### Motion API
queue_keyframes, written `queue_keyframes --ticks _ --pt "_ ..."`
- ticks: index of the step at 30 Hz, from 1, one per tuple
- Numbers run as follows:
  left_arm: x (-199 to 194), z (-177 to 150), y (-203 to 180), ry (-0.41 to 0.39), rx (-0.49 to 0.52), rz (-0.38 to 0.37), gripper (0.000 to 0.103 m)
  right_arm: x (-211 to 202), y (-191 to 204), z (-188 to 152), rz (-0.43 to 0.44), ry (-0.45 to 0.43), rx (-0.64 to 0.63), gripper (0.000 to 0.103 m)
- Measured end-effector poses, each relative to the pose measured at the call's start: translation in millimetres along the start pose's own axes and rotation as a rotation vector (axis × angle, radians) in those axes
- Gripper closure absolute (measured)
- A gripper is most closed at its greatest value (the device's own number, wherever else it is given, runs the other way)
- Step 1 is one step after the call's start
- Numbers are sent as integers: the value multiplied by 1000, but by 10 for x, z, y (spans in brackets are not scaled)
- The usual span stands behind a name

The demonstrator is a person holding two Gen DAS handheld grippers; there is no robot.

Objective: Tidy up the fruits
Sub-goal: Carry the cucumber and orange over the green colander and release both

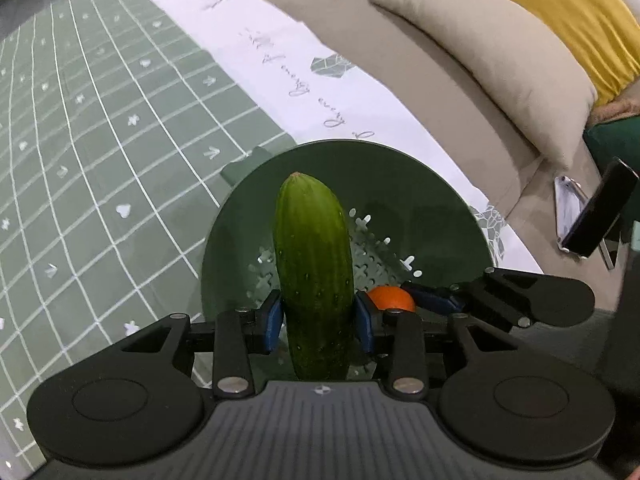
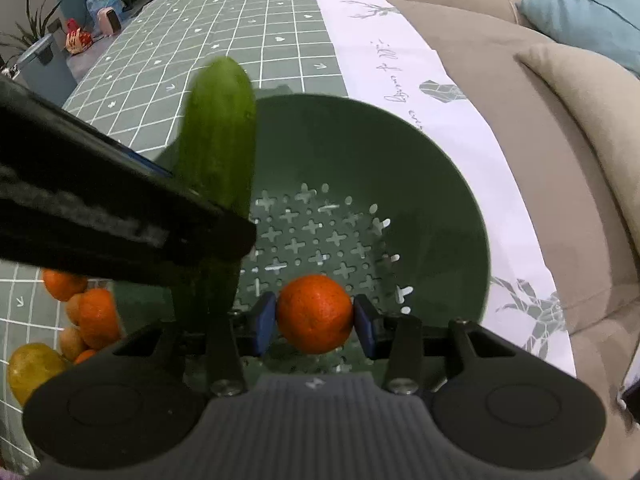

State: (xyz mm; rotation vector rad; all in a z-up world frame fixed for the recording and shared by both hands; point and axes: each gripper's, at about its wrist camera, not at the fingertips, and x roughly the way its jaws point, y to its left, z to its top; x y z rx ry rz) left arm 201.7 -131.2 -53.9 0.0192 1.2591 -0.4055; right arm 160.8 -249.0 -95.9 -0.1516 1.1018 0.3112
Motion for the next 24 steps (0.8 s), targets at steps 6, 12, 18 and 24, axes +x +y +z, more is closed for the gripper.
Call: queue_keyframes --ticks 6,12,18,24 --pt "199 39 -11 32 12 17 60 75 10 -6 13 22 -19 64" --pt "291 65 -1 51 13 31 59 131 34 -20 21 25 -19 63" --pt "346 44 -65 70 86 81 49 60 39 69 9 43 -43 50" --pt "56 -39 -17 -10 98 90 42 -165 131 90 -99 22 -72 15"
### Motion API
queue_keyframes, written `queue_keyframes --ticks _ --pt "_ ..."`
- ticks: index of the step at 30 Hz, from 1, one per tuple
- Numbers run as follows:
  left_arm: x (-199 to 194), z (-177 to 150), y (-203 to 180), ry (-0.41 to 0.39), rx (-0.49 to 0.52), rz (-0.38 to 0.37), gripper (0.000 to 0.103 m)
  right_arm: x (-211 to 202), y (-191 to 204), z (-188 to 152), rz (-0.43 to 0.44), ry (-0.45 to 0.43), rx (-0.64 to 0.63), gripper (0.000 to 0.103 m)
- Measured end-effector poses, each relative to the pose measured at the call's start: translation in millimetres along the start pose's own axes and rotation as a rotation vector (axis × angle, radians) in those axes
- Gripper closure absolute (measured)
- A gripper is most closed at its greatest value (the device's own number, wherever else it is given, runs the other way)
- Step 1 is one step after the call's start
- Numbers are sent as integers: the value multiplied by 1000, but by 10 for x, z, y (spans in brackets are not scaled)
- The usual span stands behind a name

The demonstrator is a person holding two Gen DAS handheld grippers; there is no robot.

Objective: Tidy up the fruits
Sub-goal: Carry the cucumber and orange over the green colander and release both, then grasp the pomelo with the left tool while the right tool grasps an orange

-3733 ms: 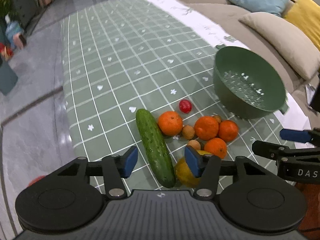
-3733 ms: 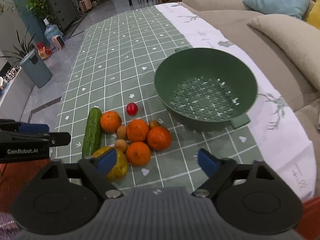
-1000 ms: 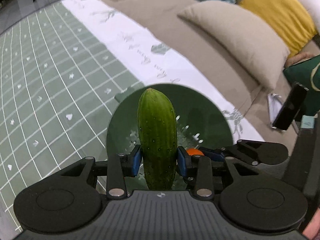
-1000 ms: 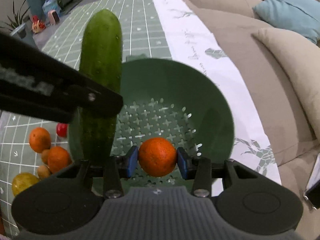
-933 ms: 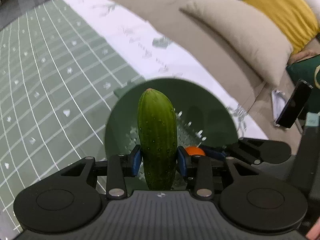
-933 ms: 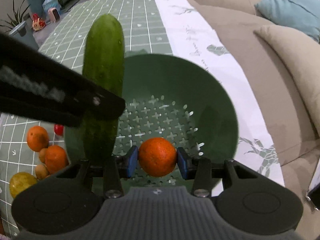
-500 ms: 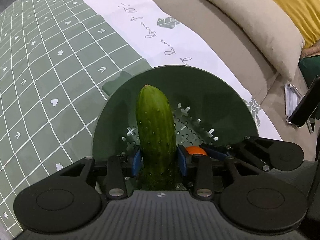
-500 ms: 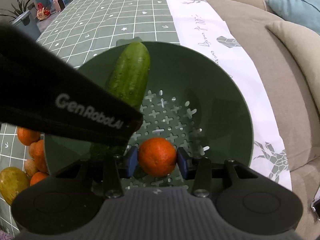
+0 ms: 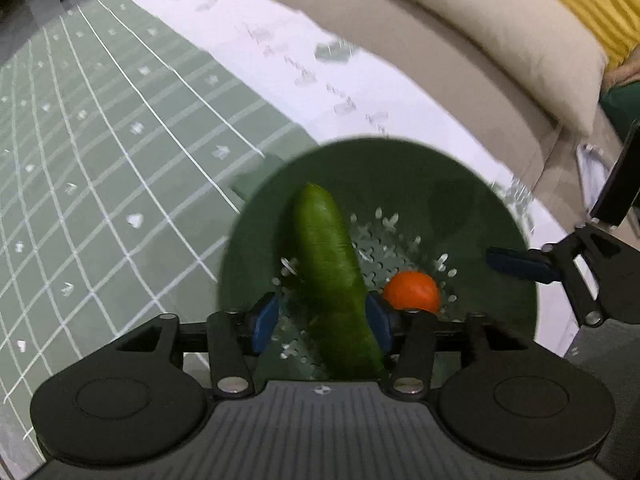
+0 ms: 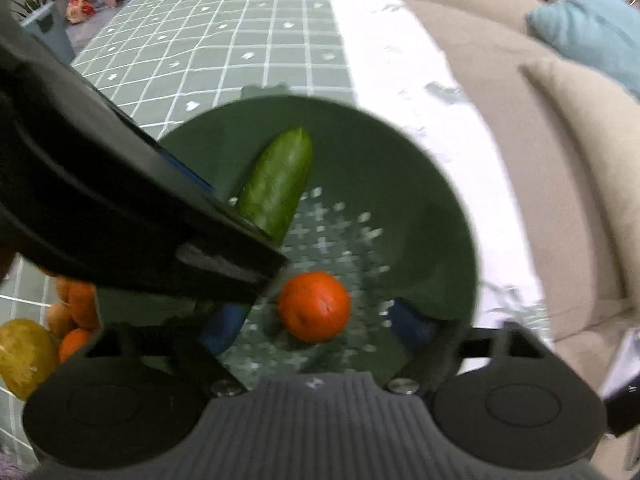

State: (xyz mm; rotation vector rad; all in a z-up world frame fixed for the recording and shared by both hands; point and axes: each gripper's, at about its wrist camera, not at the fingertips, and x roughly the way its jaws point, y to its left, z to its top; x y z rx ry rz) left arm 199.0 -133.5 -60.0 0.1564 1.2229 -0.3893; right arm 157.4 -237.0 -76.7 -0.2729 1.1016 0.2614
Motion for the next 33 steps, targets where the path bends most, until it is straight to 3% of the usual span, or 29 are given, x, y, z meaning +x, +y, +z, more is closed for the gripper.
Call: queue_keyframes --ticks 3,8,16,19,23,29,33 --pt "-258 -93 63 -60 2 -11 42 -187 25 4 -31 -13 -4 14" --pt "-799 -375 141 -212 39 47 42 -580 178 -63 -78 -103 39 13" --pt "-1301 -977 398 -297 -39 73 42 -996 564 -421 -5 -252 174 10" --pt "-1308 -1232 497 -284 -79 78 42 -997 684 -583 29 -285 215 11" --pt "-1243 -1545 619 -253 -138 79 42 -988 858 -746 93 -280 235 21" --pt "-1053 -1804 604 -169 -167 36 41 -808 1051 -934 168 -201 222 40" --pt "-916 -1939 573 -129 -170 25 35 -704 1060 -981 194 -151 249 51"
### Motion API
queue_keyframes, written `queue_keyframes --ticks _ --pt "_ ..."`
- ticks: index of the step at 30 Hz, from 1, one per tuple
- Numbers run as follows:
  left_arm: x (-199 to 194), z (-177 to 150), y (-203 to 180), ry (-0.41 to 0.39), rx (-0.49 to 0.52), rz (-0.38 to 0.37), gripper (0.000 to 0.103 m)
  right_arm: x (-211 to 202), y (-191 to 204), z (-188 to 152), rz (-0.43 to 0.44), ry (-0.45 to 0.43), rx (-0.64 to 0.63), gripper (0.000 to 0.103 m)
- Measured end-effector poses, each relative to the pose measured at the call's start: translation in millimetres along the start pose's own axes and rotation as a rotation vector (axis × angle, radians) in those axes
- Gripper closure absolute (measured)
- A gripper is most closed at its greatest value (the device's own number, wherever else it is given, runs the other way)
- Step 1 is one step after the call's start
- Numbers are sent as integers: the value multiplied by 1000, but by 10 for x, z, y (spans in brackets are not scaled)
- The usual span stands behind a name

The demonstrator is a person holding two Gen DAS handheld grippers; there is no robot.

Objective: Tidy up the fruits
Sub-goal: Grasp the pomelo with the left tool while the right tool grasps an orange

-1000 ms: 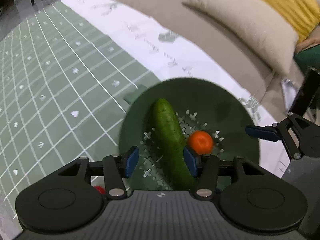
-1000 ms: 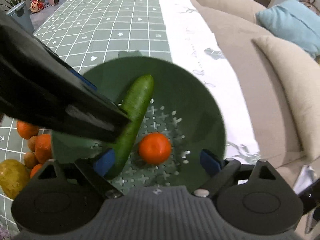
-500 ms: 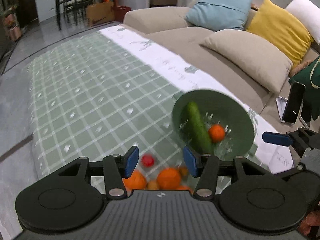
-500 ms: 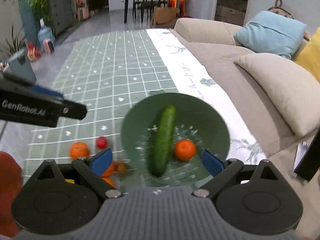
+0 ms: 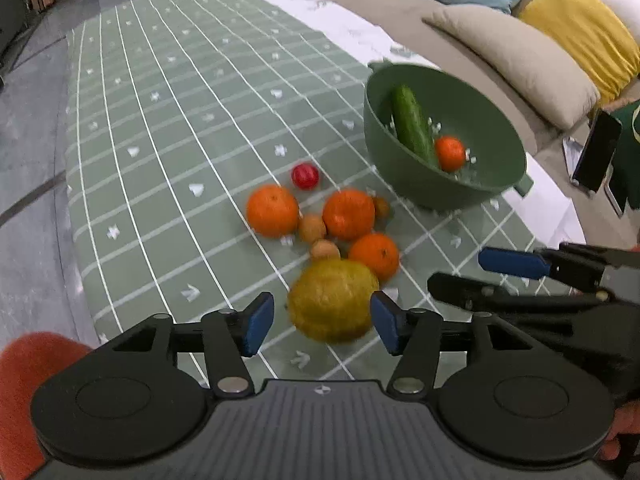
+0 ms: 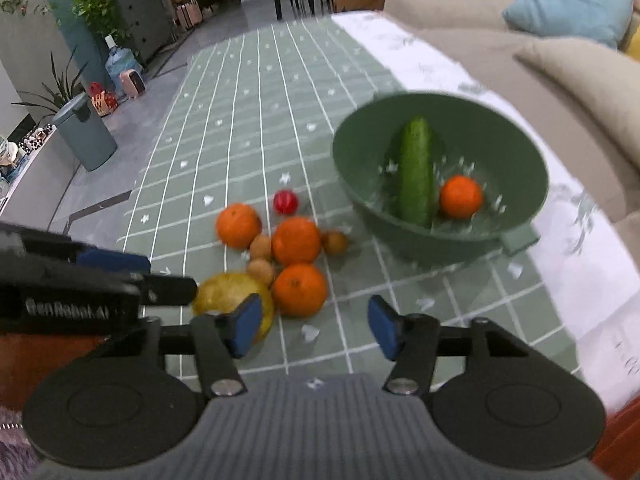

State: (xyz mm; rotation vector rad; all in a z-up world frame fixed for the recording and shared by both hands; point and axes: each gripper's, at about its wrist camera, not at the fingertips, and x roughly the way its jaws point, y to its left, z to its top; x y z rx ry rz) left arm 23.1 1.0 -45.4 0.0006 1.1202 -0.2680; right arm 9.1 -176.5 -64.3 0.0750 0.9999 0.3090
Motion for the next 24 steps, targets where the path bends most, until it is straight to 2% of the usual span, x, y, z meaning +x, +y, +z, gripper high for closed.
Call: queue_keyframes --ticks 5,9,13,24 --pt "79 -85 4 15 -17 -18 31 37 -81 -47 -5 25 26 54" --pt "158 -87 -73 26 44 0 27 39 -185 -20 -1 25 78 54" --pt "256 -65 -116 44 47 10 24 73 -265 14 7 34 109 53" --pt "542 15 -275 83 117 112 18 222 -380 56 59 76 140 47"
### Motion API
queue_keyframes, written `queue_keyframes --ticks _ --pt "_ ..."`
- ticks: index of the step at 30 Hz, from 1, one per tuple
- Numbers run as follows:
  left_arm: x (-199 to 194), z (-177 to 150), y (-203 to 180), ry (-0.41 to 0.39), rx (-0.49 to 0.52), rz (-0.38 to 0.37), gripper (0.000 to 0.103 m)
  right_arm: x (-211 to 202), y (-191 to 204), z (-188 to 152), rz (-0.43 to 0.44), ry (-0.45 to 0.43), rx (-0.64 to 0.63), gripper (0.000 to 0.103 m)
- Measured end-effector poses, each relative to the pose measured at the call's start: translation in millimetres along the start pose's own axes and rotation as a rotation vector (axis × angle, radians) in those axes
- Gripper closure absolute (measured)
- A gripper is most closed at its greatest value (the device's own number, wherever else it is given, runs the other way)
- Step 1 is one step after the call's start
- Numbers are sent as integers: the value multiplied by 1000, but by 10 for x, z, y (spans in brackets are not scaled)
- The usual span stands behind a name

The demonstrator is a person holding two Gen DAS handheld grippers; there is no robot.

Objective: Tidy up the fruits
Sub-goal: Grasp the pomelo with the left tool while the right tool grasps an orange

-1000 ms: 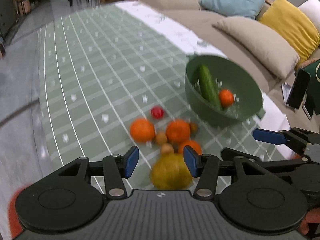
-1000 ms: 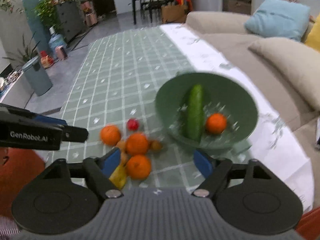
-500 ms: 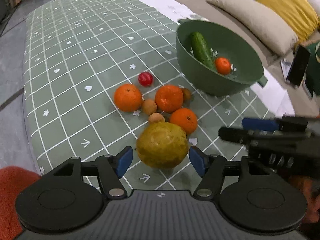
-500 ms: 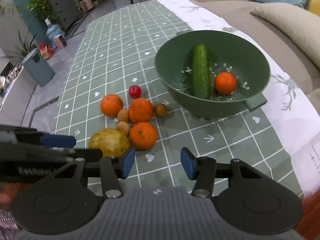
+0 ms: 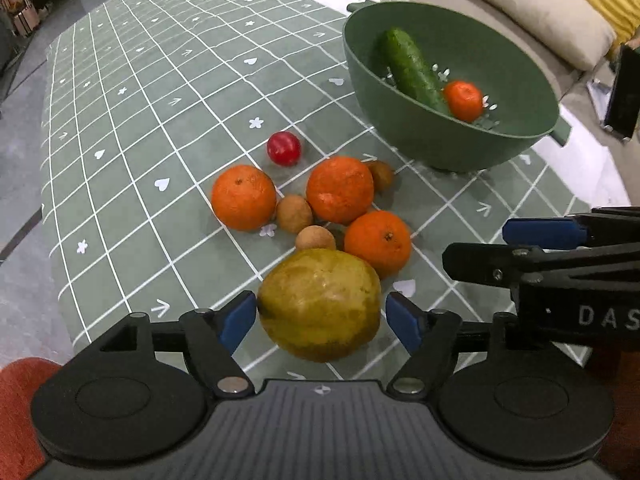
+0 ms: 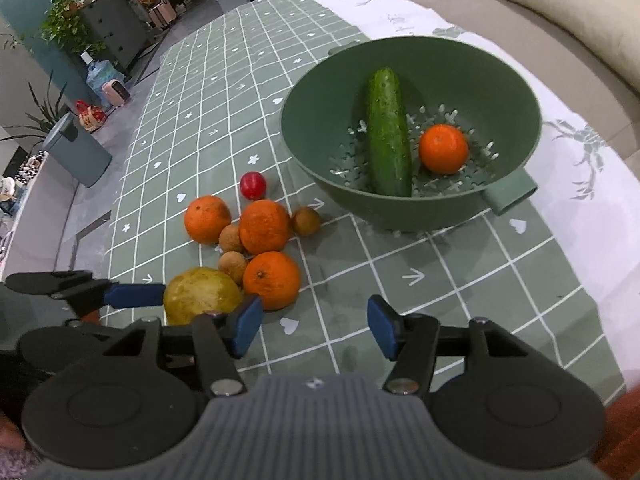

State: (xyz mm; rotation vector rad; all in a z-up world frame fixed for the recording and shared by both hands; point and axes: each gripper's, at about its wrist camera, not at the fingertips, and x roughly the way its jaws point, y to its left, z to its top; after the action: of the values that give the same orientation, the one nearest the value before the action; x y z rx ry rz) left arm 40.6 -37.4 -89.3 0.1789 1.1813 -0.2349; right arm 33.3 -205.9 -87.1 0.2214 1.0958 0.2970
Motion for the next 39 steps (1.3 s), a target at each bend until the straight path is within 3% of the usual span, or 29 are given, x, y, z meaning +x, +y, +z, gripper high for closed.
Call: queue_keyframes --ticks 3,16,19,25,27,36,39 --pt "57 7 42 20 0 6 18 65 -12 21 16 18 4 47" --pt "59 -35 338 46 -99 -128 19 425 140 152 85 92 -29 48" --pt "90 -28 365 45 -119 -148 19 534 158 182 81 110 -28 53" --pt "107 -3 395 35 -139 -162 21 633 179 226 88 108 -29 53" --pt "107 -8 405 29 -143 -165 22 652 199 233 94 116 -35 62" --pt "91 -3 400 24 -139 -162 23 416 125 186 24 110 -23 63" --pt "80 -54 460 17 -191 -177 23 261 20 104 6 80 -5 63"
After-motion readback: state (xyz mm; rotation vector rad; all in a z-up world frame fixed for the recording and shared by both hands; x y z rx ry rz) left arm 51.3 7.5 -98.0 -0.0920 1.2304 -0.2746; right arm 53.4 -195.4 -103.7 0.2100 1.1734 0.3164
